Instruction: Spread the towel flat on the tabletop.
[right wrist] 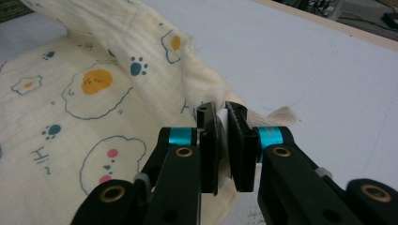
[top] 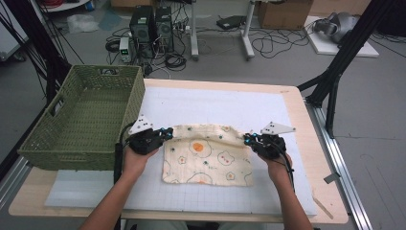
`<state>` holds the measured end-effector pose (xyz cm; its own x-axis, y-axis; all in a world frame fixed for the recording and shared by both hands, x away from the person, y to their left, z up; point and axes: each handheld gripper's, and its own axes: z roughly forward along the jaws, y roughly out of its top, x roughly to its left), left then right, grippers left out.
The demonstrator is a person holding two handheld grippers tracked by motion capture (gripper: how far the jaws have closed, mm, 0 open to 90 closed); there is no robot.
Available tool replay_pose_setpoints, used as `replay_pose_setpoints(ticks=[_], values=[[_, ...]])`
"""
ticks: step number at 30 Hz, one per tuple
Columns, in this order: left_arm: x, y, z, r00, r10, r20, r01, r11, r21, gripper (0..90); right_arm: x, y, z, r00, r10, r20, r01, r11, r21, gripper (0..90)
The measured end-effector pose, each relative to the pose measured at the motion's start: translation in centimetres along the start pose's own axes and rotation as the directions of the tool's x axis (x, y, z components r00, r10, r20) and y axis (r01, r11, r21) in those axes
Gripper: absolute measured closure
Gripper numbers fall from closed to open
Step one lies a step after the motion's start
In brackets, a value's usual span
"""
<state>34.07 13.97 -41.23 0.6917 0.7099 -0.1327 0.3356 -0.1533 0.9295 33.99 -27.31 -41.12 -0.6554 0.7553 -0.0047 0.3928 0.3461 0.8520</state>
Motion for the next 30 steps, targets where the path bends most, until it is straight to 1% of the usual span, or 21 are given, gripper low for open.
replay_pose_setpoints(ticks=[2, 3, 6, 8, 11, 13, 14, 17, 19, 22, 23, 25, 28, 30], values=[[-0.1, -0.2, -0.3, 1.0000, -0.001, 0.007, 0.001, 1.0000, 0.006, 86.9, 0.3, -0.3, -0.2, 1.0000, 0.000, -0.004, 0.000, 1.000, -0.003, 84.0], [-0.3, -0.3, -0.5, 1.0000, -0.001, 0.009, 0.001, 1.0000, 0.001, 86.8, 0.5, -0.4, -0.3, 1.0000, -0.005, -0.007, 0.005, 1.000, -0.006, 84.0], [-0.7, -0.8, -1.0, 0.9996, 0.000, 0.030, 0.000, 1.0000, -0.001, 86.9, 1.0, -0.9, -0.8, 0.9998, -0.009, -0.015, 0.009, 1.000, -0.009, 83.9], [-1.0, -1.1, -1.2, 0.9991, 0.008, 0.043, -0.008, 0.9999, 0.008, 86.9, 1.5, -1.4, -1.3, 0.9996, -0.013, -0.026, 0.013, 1.000, -0.013, 83.9], [-1.4, -1.5, -1.6, 0.9984, 0.008, 0.056, -0.008, 0.9999, 0.009, 86.9, 2.1, -1.8, -1.9, 0.9991, -0.023, -0.036, 0.023, 1.000, -0.013, 83.6], [-1.5, -1.8, -1.8, 0.9979, 0.004, 0.065, -0.005, 0.9999, 0.010, 86.9, 2.5, -2.1, -2.3, 0.9986, -0.024, -0.047, 0.023, 0.999, -0.027, 83.4], [-1.6, -1.9, -1.9, 0.9978, 0.002, 0.066, -0.003, 0.9999, 0.012, 86.9, 2.6, -2.3, -2.5, 0.9982, -0.031, -0.052, 0.030, 0.999, -0.035, 83.4], [-1.9, -2.3, -2.4, 0.9972, 0.000, 0.075, 0.000, 0.9999, 0.010, 86.9, 2.9, -2.7, -3.0, 0.9982, -0.027, -0.053, 0.024, 0.999, -0.045, 83.4], [-2.1, -2.5, -2.7, 0.9956, -0.009, 0.093, 0.008, 0.9999, 0.013, 86.9, 3.0, -3.0, -3.3, 0.9977, -0.031, -0.060, 0.028, 0.999, -0.040, 83.4], [-2.3, -2.6, -3.0, 0.9946, -0.007, 0.104, 0.005, 0.9998, 0.019, 86.9, 3.3, -3.6, -3.7, 0.9963, -0.035, -0.078, 0.033, 0.999, -0.030, 83.6], [-2.3, -2.6, -3.1, 0.9945, -0.003, 0.105, 0.001, 0.9997, 0.023, 86.9, 3.4, -3.8, -3.9, 0.9964, -0.033, -0.078, 0.031, 0.999, -0.020, 83.6], [-2.4, -2.8, -3.3, 0.9944, -0.005, 0.106, 0.002, 0.9997, 0.023, 86.9, 3.4, -4.1, -4.1, 0.9967, -0.027, -0.077, 0.025, 0.999, -0.020, 83.6], [-2.5, -3.3, -3.6, 0.9938, -0.011, 0.111, 0.007, 0.9992, 0.039, 86.8, 3.4, -4.5, -4.5, 0.9966, -0.014, -0.081, 0.012, 1.000, -0.021, 83.6], [-2.5, -3.7, -3.9, 0.9937, -0.006, 0.112, 0.000, 0.9984, 0.056, 86.7, 3.4, -4.6, -4.7, 0.9961, -0.026, -0.085, 0.025, 1.000, -0.018, 83.6]])
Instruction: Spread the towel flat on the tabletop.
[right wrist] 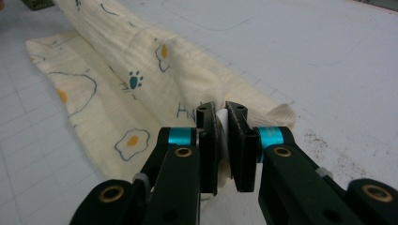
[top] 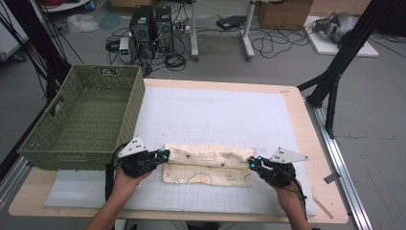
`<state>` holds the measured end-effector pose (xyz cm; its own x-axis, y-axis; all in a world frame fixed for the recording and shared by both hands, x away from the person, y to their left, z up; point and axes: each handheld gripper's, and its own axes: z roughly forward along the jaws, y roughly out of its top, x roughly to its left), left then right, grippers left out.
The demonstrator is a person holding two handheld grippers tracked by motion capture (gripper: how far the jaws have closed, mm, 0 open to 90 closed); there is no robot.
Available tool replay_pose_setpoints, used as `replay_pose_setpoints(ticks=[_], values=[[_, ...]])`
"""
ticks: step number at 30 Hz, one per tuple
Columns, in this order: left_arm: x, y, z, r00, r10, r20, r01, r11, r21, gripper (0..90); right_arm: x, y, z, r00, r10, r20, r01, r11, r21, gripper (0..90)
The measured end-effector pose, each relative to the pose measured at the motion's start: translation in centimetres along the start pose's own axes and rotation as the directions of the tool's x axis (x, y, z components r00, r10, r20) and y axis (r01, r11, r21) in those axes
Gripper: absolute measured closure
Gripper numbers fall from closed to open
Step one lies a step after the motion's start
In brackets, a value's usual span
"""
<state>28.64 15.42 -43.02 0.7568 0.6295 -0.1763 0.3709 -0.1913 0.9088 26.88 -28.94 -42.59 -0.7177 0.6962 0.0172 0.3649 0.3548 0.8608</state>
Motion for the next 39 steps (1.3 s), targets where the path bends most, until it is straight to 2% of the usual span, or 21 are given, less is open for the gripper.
replay_pose_setpoints(ticks=[3, 9, 13, 15, 17, 18, 21, 23, 25, 29, 32, 34, 36, 39], values=[[0.0, -0.4, 0.0, 0.9999, -0.014, -0.001, 0.014, 0.9999, 0.009, 86.6, 0.1, -0.3, 0.0, 1.0000, 0.000, -0.007, 0.000, 1.000, 0.018, 83.6], [-0.2, -0.8, 0.1, 0.9999, -0.013, 0.011, 0.013, 0.9996, 0.024, 86.4, 0.2, -0.6, 0.0, 0.9997, 0.005, -0.024, -0.004, 1.000, 0.026, 83.5], [-0.2, -1.0, -0.1, 0.9998, -0.013, 0.015, 0.013, 0.9992, 0.037, 86.1, 0.3, -0.8, 0.0, 0.9995, -0.022, -0.023, 0.023, 0.999, 0.049, 83.5], [-0.2, -1.2, -0.1, 0.9995, -0.021, 0.022, 0.020, 0.9987, 0.046, 84.8, 0.3, -0.9, -0.2, 0.9994, -0.007, -0.035, 0.009, 0.999, 0.049, 83.1], [-0.1, -1.2, -0.2, 0.9988, -0.038, 0.029, 0.037, 0.9984, 0.043, 76.9, 0.3, -1.0, -0.4, 0.9990, -0.016, -0.042, 0.018, 0.999, 0.049, 82.0], [-0.1, -1.1, -0.3, 0.9986, -0.041, 0.033, 0.040, 0.9987, 0.030, 70.0, 0.3, -1.1, -0.5, 0.9989, -0.017, -0.043, 0.019, 0.999, 0.049, 79.8], [-0.1, -0.5, -0.8, 0.9988, -0.037, 0.031, 0.038, 0.9988, -0.031, 57.0, 0.3, -1.0, -1.1, 0.9991, -0.024, -0.034, 0.025, 0.999, 0.037, 73.1], [0.0, -0.2, -1.2, 0.9990, -0.039, 0.021, 0.041, 0.9972, -0.063, 53.7, 0.1, -0.9, -1.9, 0.9995, -0.018, -0.027, 0.018, 1.000, 0.004, 69.8], [0.3, -0.3, -1.4, 0.9988, -0.050, 0.001, 0.050, 0.9964, -0.069, 53.7, 0.0, -0.8, -2.8, 0.9999, -0.008, -0.008, 0.007, 1.000, -0.020, 67.9], [1.0, -0.5, -1.2, 0.9959, -0.075, -0.052, 0.072, 0.9964, -0.045, 53.7, -0.7, -1.2, -3.9, 0.9993, 0.028, 0.027, -0.026, 0.999, -0.048, 67.8], [1.4, -0.4, -0.7, 0.9925, -0.082, -0.091, 0.080, 0.9966, -0.018, 53.5, -1.0, -1.3, -3.7, 0.9977, 0.056, 0.040, -0.054, 0.997, -0.051, 67.5], [1.6, -0.4, -0.1, 0.9895, -0.098, -0.107, 0.099, 0.9950, 0.011, 53.3, -1.1, -1.2, -3.1, 0.9967, 0.063, 0.051, -0.061, 0.997, -0.047, 67.0], [1.8, -0.5, 0.6, 0.9874, -0.119, -0.104, 0.125, 0.9909, 0.050, 52.4, -0.9, -1.0, -2.4, 0.9967, 0.062, 0.053, -0.061, 0.998, -0.029, 65.6], [1.7, -0.7, 1.3, 0.9854, -0.133, -0.107, 0.143, 0.9850, 0.097, 49.4, -0.9, -0.8, -0.6, 0.9946, 0.091, 0.049, -0.092, 0.996, 0.018, 58.5]])
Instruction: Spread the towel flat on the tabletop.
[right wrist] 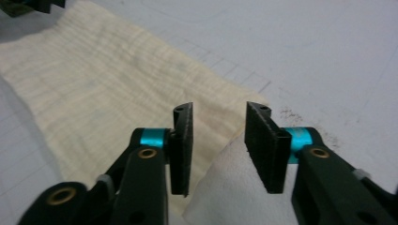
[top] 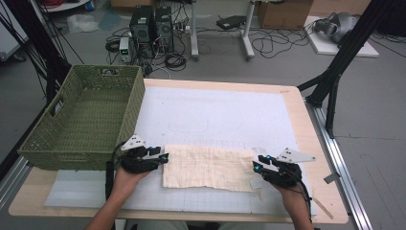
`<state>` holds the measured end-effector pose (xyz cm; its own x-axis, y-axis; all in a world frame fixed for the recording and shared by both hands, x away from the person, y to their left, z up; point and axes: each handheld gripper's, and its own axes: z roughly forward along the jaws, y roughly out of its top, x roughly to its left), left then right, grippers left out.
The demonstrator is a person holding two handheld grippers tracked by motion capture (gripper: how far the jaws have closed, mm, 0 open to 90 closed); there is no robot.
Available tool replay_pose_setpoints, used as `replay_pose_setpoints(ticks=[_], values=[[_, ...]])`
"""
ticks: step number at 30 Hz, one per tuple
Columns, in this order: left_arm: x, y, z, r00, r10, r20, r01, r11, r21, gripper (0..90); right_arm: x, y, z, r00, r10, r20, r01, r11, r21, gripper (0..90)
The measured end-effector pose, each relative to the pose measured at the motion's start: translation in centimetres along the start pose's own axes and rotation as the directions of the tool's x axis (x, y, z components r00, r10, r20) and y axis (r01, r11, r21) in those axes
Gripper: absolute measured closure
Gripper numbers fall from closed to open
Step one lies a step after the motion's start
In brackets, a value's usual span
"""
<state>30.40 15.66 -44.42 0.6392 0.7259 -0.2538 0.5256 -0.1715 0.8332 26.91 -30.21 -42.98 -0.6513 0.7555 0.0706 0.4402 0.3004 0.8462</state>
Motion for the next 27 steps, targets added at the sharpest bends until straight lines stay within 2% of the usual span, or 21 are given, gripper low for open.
replay_pose_setpoints(ticks=[2, 4, 6, 7, 8, 9, 11, 15, 20, 23, 25, 26, 27], values=[[-0.2, -0.2, 0.3, 1.0000, -0.002, 0.007, 0.002, 0.9998, 0.018, 48.2, 0.0, -0.3, 1.3, 0.9998, 0.019, 0.006, -0.019, 0.999, 0.037, 54.9], [-0.5, -0.4, 0.6, 0.9996, 0.009, 0.028, -0.010, 0.9987, 0.049, 50.8, 0.1, -0.6, 2.0, 0.9995, 0.031, -0.008, -0.030, 0.997, 0.074, 56.0], [-0.7, -0.5, 0.9, 0.9985, 0.047, 0.029, -0.049, 0.9951, 0.086, 65.0, 0.3, -0.9, 2.5, 0.9991, 0.036, -0.022, -0.033, 0.994, 0.105, 69.5], [-1.0, -0.5, 0.9, 0.9963, 0.083, 0.020, -0.085, 0.9917, 0.097, 75.4, 0.4, -0.9, 2.5, 0.9993, 0.026, -0.027, -0.023, 0.994, 0.108, 79.9], [-1.1, -0.4, 0.9, 0.9953, 0.096, 0.014, -0.097, 0.9913, 0.089, 86.0, 0.6, -0.8, 2.4, 0.9993, 0.001, -0.036, 0.003, 0.996, 0.093, 86.0], [-1.2, -0.3, 0.7, 0.9948, 0.102, 0.011, -0.102, 0.9918, 0.077, 87.0, 0.7, -0.7, 2.3, 0.9992, -0.013, -0.039, 0.016, 0.997, 0.081, 86.4], [-1.1, 0.1, 0.3, 0.9949, 0.100, 0.008, -0.101, 0.9942, 0.039, 87.4, 0.8, -0.5, 2.1, 0.9993, -0.026, -0.029, 0.027, 0.997, 0.068, 86.5], [-0.4, 0.4, 0.2, 0.9984, 0.057, 0.006, -0.057, 0.9984, 0.000, 87.4, 0.6, -0.2, 2.0, 0.9999, -0.007, -0.009, 0.007, 0.999, 0.044, 86.4], [0.4, 0.3, 0.5, 0.9990, 0.030, -0.034, -0.030, 0.9995, -0.010, 87.2, 0.0, -0.2, 2.4, 0.9997, 0.022, 0.012, -0.023, 0.999, 0.047, 86.1], [0.3, 0.2, 0.7, 0.9976, 0.055, -0.042, -0.055, 0.9984, 0.014, 87.3, -0.1, -0.2, 2.8, 0.9990, 0.042, 0.016, -0.043, 0.998, 0.054, 86.1], [0.3, 0.1, 0.8, 0.9972, 0.064, -0.040, -0.063, 0.9977, 0.028, 86.7, 0.1, -0.2, 3.2, 0.9991, 0.033, 0.025, -0.035, 0.996, 0.087, 85.5], [0.3, 0.1, 0.8, 0.9973, 0.056, -0.048, -0.055, 0.9982, 0.025, 83.3, 0.1, -0.3, 3.3, 0.9992, 0.022, 0.035, -0.025, 0.994, 0.103, 83.2], [0.4, 0.2, 0.7, 0.9969, 0.043, -0.066, -0.042, 0.9990, 0.012, 75.2, 0.1, -0.3, 3.3, 0.9990, 0.021, 0.040, -0.025, 0.994, 0.103, 78.7]])
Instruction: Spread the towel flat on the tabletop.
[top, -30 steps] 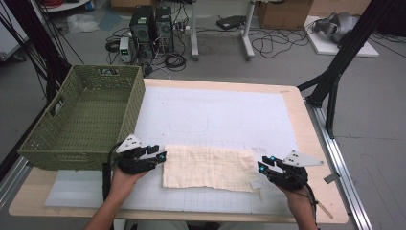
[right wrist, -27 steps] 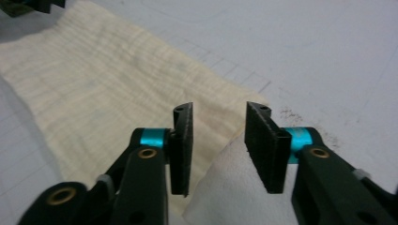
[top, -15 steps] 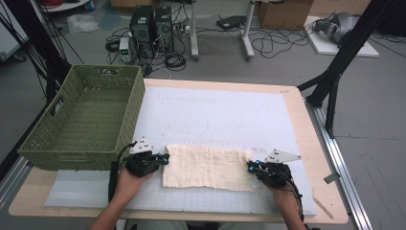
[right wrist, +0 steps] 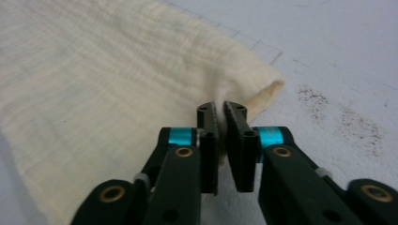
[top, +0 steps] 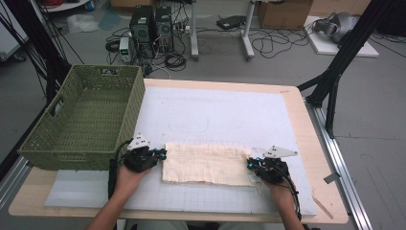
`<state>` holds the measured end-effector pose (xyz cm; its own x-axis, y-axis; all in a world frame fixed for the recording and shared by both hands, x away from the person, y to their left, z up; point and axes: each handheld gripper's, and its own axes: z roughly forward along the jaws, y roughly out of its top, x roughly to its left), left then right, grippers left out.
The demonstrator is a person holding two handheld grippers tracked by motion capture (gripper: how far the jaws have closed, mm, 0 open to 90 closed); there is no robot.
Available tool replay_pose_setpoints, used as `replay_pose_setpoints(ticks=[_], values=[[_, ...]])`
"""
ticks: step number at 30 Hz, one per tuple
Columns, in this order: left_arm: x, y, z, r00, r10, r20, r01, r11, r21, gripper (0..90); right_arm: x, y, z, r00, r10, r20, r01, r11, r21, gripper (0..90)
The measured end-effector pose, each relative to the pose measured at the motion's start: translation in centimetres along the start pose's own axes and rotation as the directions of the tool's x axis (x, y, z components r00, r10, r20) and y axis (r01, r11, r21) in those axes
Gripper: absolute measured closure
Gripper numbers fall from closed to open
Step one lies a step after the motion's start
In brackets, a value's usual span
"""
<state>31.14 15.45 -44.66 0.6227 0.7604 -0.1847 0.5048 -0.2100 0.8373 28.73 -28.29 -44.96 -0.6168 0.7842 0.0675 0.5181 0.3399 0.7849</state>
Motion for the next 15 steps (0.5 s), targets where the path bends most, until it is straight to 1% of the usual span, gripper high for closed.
replay_pose_setpoints(ticks=[1, 3, 4, 5, 7, 8, 9, 10, 11, 13, 14, 15], values=[[0.1, 0.2, -0.1, 1.0000, -0.007, -0.004, 0.007, 0.9999, -0.014, 67.8, -0.2, 0.1, -0.2, 0.9998, 0.014, 0.014, -0.014, 1.000, -0.018, 74.1], [0.4, 0.8, -0.2, 0.9997, -0.012, -0.023, 0.011, 0.9989, -0.046, 55.5, -0.7, 0.5, -1.0, 0.9981, 0.045, 0.041, -0.043, 0.997, -0.063, 68.3], [0.5, 1.1, -0.2, 0.9993, -0.017, -0.033, 0.015, 0.9975, -0.069, 51.0, -1.0, 0.8, -1.3, 0.9969, 0.053, 0.058, -0.048, 0.995, -0.089, 66.1], [0.6, 1.5, -0.1, 0.9991, -0.020, -0.037, 0.017, 0.9965, -0.082, 47.8, -1.2, 1.1, -1.6, 0.9959, 0.060, 0.068, -0.052, 0.993, -0.107, 63.5], [0.9, 2.3, 0.4, 0.9994, -0.022, -0.028, 0.020, 0.9969, -0.076, 45.7, -1.7, 1.9, -1.5, 0.9946, 0.070, 0.076, -0.061, 0.991, -0.121, 57.8], [0.9, 2.7, 0.7, 0.9995, -0.012, -0.028, 0.010, 0.9971, -0.076, 45.1, -1.8, 2.4, -1.3, 0.9935, 0.071, 0.088, -0.061, 0.992, -0.113, 54.4], [1.0, 2.9, 1.0, 0.9994, -0.009, -0.033, 0.007, 0.9975, -0.071, 44.4, -2.0, 3.0, -0.9, 0.9931, 0.066, 0.097, -0.056, 0.993, -0.102, 53.5], [1.1, 3.1, 1.5, 0.9989, -0.009, -0.046, 0.006, 0.9977, -0.068, 43.8, -2.1, 3.3, -0.6, 0.9931, 0.066, 0.097, -0.057, 0.994, -0.097, 53.4], [1.2, 3.2, 1.9, 0.9981, -0.018, -0.059, 0.015, 0.9987, -0.049, 41.6, -2.2, 3.7, -0.1, 0.9943, 0.065, 0.085, -0.057, 0.994, -0.093, 53.4], [1.4, 3.2, 2.8, 0.9980, -0.028, -0.056, 0.027, 0.9995, -0.019, 40.1, -2.4, 4.3, 0.9, 0.9968, 0.058, 0.055, -0.054, 0.996, -0.074, 53.0], [1.4, 3.1, 3.2, 0.9981, -0.014, -0.060, 0.015, 0.9999, 0.008, 40.2, -2.4, 4.5, 1.5, 0.9978, 0.054, 0.039, -0.051, 0.997, -0.061, 52.1], [1.4, 3.0, 3.5, 0.9983, -0.006, -0.059, 0.008, 0.9997, 0.023, 40.6, -2.4, 4.5, 2.3, 0.9984, 0.057, 0.001, -0.056, 0.998, -0.041, 50.5]])
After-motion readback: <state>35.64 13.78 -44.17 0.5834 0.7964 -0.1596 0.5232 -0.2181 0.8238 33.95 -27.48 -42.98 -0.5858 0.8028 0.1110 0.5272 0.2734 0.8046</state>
